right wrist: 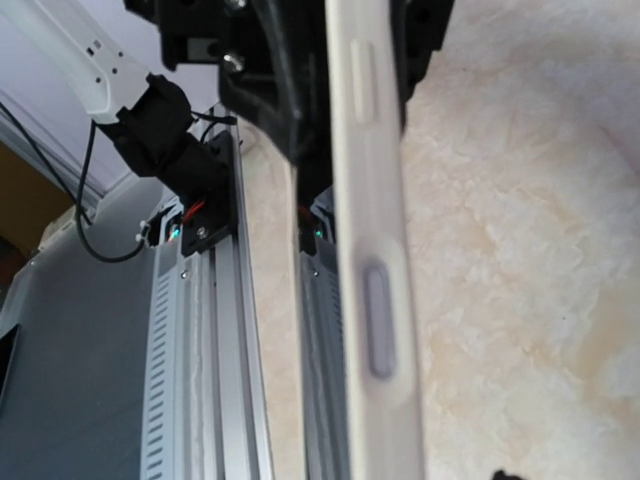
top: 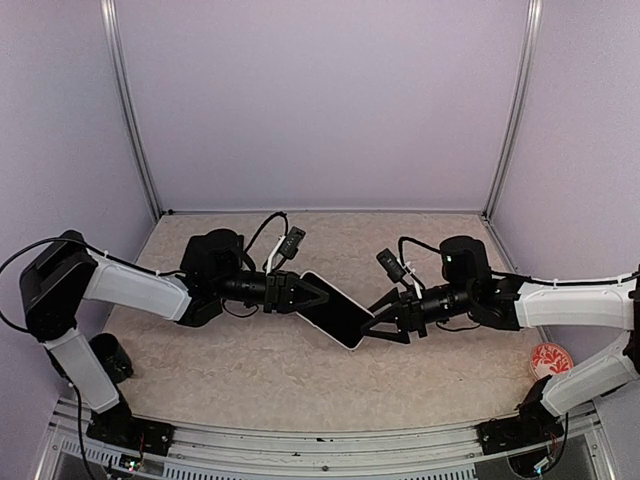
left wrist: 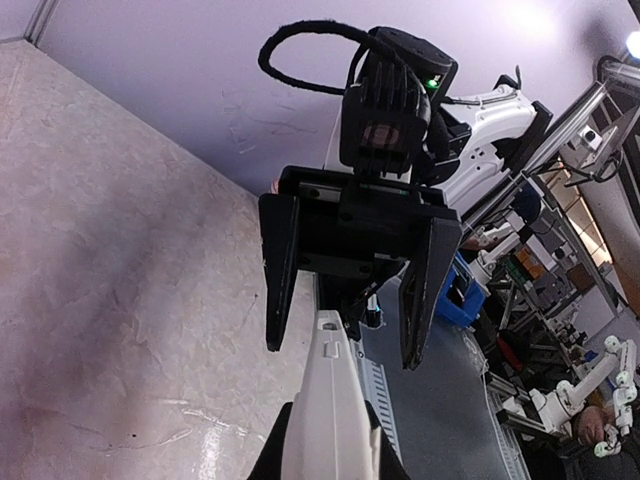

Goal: Put the phone into the phone case
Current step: Press the phone with the phone case at the bottom corners of the phone case.

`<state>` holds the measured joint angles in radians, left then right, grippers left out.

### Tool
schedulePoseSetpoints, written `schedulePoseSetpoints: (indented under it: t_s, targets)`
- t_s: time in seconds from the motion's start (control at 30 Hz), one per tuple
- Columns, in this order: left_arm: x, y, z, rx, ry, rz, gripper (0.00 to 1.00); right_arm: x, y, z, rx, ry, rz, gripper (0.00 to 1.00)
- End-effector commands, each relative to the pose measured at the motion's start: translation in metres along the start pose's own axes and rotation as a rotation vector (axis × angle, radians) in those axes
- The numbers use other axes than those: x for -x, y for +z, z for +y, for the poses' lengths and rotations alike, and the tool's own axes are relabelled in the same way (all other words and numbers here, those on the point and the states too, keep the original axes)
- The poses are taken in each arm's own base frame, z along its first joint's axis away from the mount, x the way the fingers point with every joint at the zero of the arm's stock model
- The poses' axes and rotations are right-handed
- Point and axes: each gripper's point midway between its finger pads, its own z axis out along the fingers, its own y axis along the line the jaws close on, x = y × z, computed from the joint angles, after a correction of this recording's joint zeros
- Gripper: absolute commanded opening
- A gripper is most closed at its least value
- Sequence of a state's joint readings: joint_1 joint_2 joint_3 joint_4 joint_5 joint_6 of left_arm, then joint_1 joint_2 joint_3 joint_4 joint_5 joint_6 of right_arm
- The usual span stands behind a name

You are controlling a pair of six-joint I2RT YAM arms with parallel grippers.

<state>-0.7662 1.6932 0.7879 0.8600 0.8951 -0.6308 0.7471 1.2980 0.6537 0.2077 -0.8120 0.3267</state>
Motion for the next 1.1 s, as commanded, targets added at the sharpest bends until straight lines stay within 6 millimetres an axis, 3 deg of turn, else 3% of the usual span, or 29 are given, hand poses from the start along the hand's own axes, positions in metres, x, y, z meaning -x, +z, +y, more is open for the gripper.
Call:
schedulePoseSetpoints:
  t_s: [0.0, 0.4, 0.8, 1.07]
  targets:
    - [0.018, -0.001, -0.022, -0.047, 0.107, 0.015, 0.02, 0.001, 0.002, 0.005, 0.032, -0.012, 0.033, 0.70]
    - [0.019, 0.001, -0.030, -0.073, 0.120, 0.023, 0.02, -0.010, 0.009, -0.013, -0.022, 0.010, 0.091, 0.69]
    - [-0.002, 0.011, -0.015, -0.041, 0.126, 0.182, 0.02, -0.003, 0.010, 0.000, 0.052, -0.018, 0.111, 0.64]
    - [-0.011, 0.016, -0.007, -0.016, 0.124, 0.255, 0.02, -0.008, 0.017, 0.002, 0.115, 0.016, 0.129, 0.50]
